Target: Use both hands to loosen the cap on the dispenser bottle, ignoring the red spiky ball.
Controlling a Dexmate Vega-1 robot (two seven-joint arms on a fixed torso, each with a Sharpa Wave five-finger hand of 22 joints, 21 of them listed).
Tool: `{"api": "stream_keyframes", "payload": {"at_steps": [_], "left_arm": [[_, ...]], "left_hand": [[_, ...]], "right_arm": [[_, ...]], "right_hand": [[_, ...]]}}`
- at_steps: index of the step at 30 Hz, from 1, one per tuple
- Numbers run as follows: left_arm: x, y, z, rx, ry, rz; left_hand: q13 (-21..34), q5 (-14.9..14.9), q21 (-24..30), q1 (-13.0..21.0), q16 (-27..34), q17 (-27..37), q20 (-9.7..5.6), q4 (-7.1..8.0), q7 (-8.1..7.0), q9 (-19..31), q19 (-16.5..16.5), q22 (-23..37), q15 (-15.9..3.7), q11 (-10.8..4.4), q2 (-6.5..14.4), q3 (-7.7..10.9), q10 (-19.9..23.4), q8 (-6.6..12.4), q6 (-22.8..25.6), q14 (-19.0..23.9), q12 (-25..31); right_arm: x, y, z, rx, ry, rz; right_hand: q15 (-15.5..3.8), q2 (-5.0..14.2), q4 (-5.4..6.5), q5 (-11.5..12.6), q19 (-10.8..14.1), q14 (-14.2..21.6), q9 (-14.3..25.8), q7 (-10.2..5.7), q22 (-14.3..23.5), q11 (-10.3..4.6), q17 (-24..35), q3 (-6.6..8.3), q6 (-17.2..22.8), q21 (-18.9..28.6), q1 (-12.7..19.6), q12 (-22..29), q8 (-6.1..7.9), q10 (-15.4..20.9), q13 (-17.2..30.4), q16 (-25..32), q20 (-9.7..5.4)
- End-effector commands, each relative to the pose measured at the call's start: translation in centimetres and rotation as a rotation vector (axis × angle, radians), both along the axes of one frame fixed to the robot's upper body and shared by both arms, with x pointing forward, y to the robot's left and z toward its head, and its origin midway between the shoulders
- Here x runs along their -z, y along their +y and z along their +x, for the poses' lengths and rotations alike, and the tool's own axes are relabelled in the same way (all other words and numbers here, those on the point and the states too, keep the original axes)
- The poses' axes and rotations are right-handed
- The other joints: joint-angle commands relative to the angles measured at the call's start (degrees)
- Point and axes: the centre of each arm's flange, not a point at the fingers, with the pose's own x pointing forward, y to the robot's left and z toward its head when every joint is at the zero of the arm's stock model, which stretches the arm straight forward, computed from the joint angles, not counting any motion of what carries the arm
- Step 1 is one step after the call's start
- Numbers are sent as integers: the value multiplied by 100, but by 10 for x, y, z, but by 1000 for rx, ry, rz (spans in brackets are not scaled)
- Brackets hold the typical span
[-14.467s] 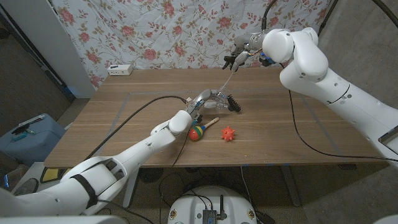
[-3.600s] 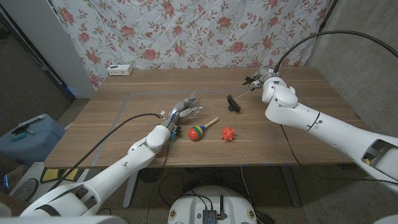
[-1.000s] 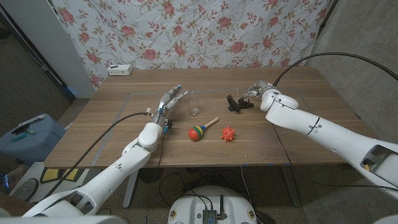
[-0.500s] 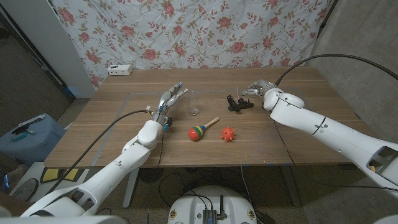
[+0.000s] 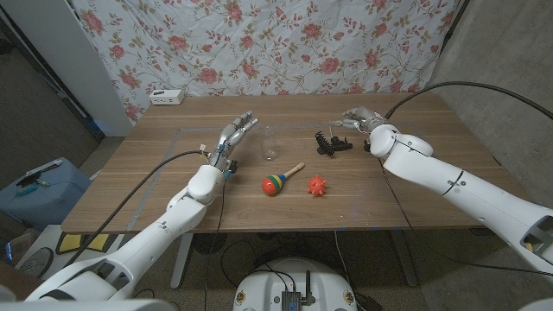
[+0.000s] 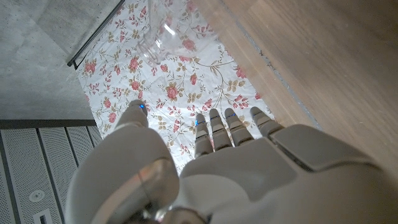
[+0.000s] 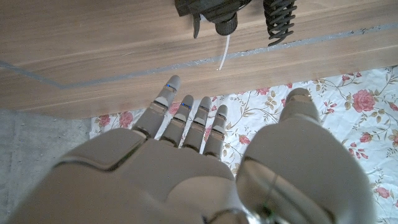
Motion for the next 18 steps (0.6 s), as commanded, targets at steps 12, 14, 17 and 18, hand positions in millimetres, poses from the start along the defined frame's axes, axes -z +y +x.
{"api": "stream_keyframes", "payload": {"at_steps": [12, 14, 17, 18], "left_arm": [[-9, 15, -2, 22, -63, -61], [-9, 16, -1, 31, -66, -64], [-10, 16, 0, 36, -68, -70], [-10, 16, 0, 43, -71, -74]], "left_hand": [[16, -9, 78, -135, 54, -1, -70, 145, 39, 10, 114, 14, 4, 37, 236, 16, 23, 30, 48, 7, 34], [16, -12, 79, -138, 58, -3, -75, 147, 58, 9, 121, 13, -2, 37, 246, 17, 25, 36, 66, 19, 35], [15, -17, 83, -143, 60, -8, -105, 149, 67, 7, 143, 12, -1, 33, 262, 18, 33, 41, 88, 34, 39], [14, -20, 82, -147, 61, -9, -95, 152, 76, 6, 143, 12, 5, 52, 273, 20, 33, 37, 82, 40, 39]], "right_arm": [[7, 3, -10, -126, -144, 160], [9, 3, -10, -151, -157, 173], [10, 3, -10, -170, -166, 185], [11, 3, -9, -180, -169, 190]], "right_hand": [[-129, 123, 145, 51, -67, -201, -14, -77, 10, 38, 7, -23, -115, -17, -230, 38, 45, -118, -44, 19, -160], [-129, 149, 168, 50, -71, -211, -15, -76, 10, 43, 9, -27, -113, -16, -264, 40, 50, -126, -48, 23, -172], [-120, 240, 264, 41, -75, -235, -20, -72, 10, 56, 15, -50, -109, -8, -412, 52, 65, -140, -64, 41, -210], [-119, 260, 290, 38, -77, -252, -21, -76, 10, 56, 16, -59, -105, -7, -455, 53, 70, -146, -68, 41, -212]]}}
